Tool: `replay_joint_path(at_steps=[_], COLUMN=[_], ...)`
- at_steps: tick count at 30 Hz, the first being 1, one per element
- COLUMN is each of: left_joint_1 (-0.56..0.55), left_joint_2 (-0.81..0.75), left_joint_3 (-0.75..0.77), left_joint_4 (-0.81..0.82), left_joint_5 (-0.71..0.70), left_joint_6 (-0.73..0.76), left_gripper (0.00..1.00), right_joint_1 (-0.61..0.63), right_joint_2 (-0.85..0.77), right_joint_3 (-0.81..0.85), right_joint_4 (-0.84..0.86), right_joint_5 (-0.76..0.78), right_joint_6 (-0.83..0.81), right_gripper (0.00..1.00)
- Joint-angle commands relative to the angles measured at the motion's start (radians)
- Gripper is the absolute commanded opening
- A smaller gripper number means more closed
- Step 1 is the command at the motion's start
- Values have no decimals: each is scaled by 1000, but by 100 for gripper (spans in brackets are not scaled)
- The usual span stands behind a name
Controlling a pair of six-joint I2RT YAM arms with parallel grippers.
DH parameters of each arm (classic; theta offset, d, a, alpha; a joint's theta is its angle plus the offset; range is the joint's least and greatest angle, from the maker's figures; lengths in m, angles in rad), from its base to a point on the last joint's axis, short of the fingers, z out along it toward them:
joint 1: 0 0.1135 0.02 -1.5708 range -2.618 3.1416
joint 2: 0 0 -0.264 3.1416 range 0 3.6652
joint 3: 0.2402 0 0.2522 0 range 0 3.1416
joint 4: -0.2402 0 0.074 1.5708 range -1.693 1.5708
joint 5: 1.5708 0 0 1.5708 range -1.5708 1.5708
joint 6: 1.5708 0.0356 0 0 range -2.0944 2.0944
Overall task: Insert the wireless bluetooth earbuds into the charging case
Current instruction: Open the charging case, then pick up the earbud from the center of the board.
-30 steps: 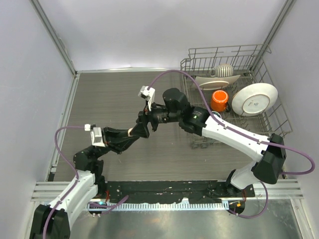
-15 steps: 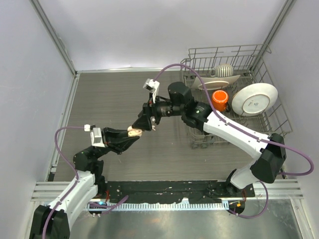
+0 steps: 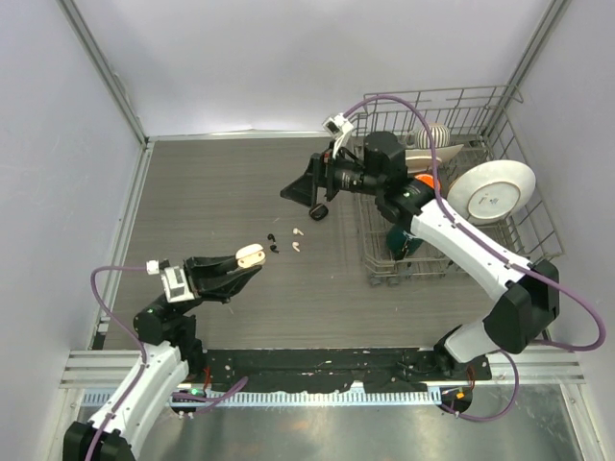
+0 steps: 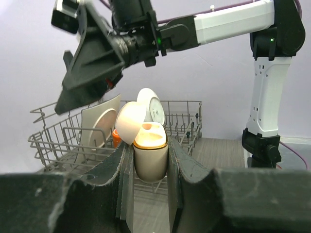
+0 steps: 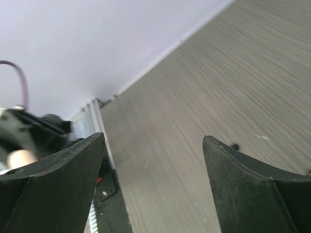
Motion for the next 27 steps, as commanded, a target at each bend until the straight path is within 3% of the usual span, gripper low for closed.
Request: replay_joint_path(at_steps=[1, 5, 16, 27], left_joint_1=[-2, -2, -4, -4], left_joint_2=[-76, -142, -173, -142], left_joint_3=[23, 32, 60, 54], left_joint_4=[-74, -142, -205, -194], left_joint_5=[-26, -48, -31, -23], left_joint_6=[54, 79, 96, 108], left_gripper=[0, 0, 0, 0], right_joint_1=[-9, -5, 49, 63], right_joint_2=[62, 166, 482, 639], right_joint_3=[-23, -20, 199, 354], right_joint_4=[-188, -257, -492, -524], right_joint_5=[154, 211, 459, 470], right_joint_6=[-141, -186, -434, -544], right_gripper=[81, 70, 66, 66])
